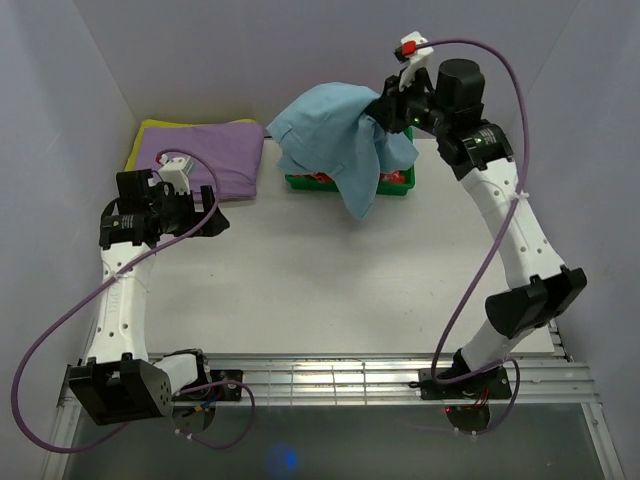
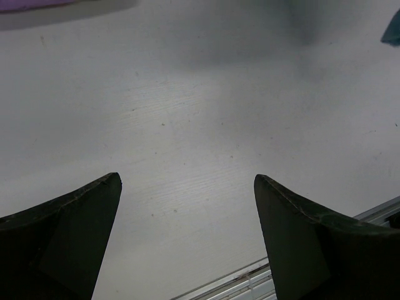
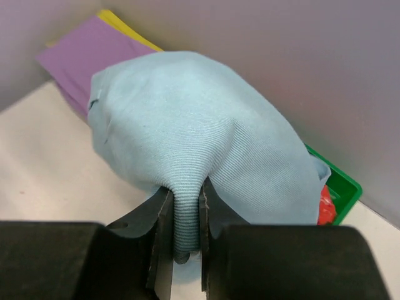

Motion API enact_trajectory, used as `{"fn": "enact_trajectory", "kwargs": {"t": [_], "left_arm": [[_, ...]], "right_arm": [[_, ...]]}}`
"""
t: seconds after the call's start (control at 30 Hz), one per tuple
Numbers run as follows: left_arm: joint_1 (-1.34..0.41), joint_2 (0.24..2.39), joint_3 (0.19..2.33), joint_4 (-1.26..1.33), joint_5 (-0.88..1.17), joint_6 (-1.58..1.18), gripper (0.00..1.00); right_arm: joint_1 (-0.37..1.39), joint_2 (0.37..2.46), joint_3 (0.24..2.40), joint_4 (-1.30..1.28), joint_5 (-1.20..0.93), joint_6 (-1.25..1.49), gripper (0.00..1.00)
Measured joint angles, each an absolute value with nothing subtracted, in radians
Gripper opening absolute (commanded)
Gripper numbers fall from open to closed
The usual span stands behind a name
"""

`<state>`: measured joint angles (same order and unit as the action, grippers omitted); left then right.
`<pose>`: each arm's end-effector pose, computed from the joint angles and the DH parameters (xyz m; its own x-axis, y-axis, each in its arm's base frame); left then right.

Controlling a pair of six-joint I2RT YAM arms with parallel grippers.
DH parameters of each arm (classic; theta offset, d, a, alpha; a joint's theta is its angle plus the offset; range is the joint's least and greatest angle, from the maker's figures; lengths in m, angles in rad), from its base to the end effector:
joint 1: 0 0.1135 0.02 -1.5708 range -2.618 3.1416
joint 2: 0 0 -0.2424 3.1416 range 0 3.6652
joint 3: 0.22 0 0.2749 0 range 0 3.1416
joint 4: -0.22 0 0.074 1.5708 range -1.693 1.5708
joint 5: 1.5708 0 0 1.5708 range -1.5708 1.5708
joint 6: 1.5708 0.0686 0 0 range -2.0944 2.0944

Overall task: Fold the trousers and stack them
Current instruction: Move the trousers to the center of the board

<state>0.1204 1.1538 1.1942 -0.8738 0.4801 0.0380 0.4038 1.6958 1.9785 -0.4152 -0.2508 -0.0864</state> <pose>0.2799 0.0019 0.3061 -0.7267 -0.0540 -0.6849 0.2295 0.9205 -0.3161 0.3890 0.1847 0.4679 -0.0687 -0.1202 -0.9904 -0.6151 0.7867 -0.0529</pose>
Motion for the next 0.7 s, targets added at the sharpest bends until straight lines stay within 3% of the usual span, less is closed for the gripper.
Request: {"fn": "enact_trajectory", "kwargs": {"t": [0.3, 0.53, 0.7], "left_arm": [[0.121, 1.107, 1.206, -0.777, 0.639, 0.101, 0.98], [0.120, 1.079, 1.125, -0.690, 0.772, 0.090, 0.98], [0.120, 1.113, 1.102, -0.667, 0.809, 0.083, 0.98]], "right_arm": [[0.312, 1.468, 1.841, -0.405, -0.533, 0.069, 0.08], [0.333, 1.346, 1.360, -0.290, -0.608, 0.115, 0.08], [0.384, 1.431, 1.105, -0.248, -0.611, 0.134, 0.08]]}}
